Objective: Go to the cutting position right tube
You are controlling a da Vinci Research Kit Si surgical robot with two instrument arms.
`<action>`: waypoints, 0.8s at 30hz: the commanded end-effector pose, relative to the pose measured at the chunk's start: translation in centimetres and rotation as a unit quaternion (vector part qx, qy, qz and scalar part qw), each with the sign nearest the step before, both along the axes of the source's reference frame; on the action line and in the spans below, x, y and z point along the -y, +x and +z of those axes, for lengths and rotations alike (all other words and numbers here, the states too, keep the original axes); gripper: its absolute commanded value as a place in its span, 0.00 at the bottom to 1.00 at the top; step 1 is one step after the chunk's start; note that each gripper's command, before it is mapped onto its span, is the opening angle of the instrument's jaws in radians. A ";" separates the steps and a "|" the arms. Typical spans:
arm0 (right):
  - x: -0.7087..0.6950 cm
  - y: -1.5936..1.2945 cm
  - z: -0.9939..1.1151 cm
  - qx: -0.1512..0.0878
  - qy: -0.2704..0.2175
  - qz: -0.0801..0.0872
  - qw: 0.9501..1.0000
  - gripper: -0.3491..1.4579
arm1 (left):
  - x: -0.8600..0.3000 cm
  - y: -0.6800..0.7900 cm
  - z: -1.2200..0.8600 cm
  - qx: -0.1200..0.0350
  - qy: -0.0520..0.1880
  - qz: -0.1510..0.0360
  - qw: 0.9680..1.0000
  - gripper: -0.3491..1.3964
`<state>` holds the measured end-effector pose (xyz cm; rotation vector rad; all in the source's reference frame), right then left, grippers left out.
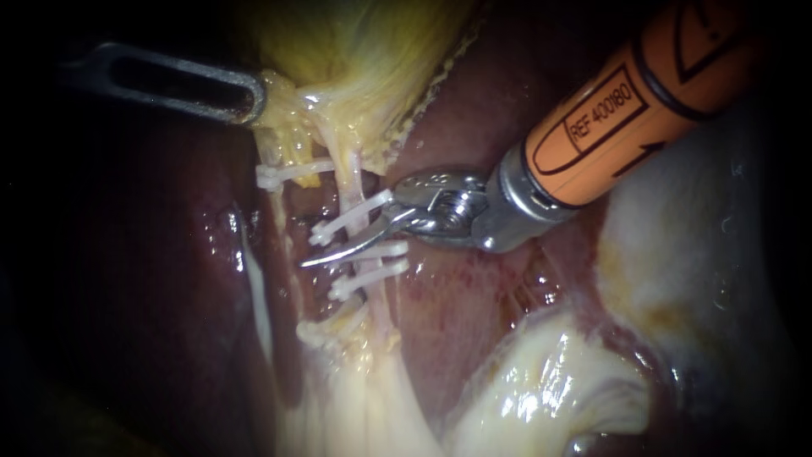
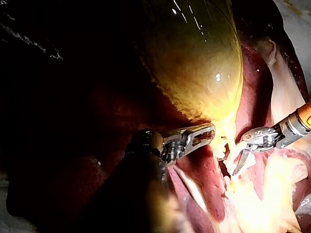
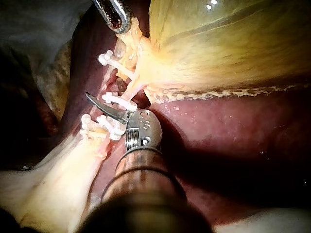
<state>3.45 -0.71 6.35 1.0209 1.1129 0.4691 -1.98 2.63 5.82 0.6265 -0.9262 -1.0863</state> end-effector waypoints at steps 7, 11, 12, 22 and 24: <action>0.04 0.01 -0.07 -0.013 0.005 0.005 1.000 0.99 | 0.00 0.00 0.00 0.000 0.000 0.000 1.000 0.00; 0.10 0.00 -0.19 -0.031 0.013 -0.006 0.999 0.99 | 0.00 0.00 0.00 0.000 0.000 0.000 1.000 0.00; 0.13 0.00 -0.23 -0.038 0.015 -0.010 0.999 0.99 | 0.00 0.00 0.00 0.000 0.000 0.000 1.000 0.00; 0.20 0.01 -0.57 -0.084 0.036 -0.042 0.995 0.99 | 0.01 0.01 -0.01 0.000 0.000 0.000 1.000 0.00; 0.17 0.01 -0.62 -0.094 0.041 -0.045 0.994 0.98 | 0.01 0.01 -0.01 0.000 0.000 0.000 1.000 0.00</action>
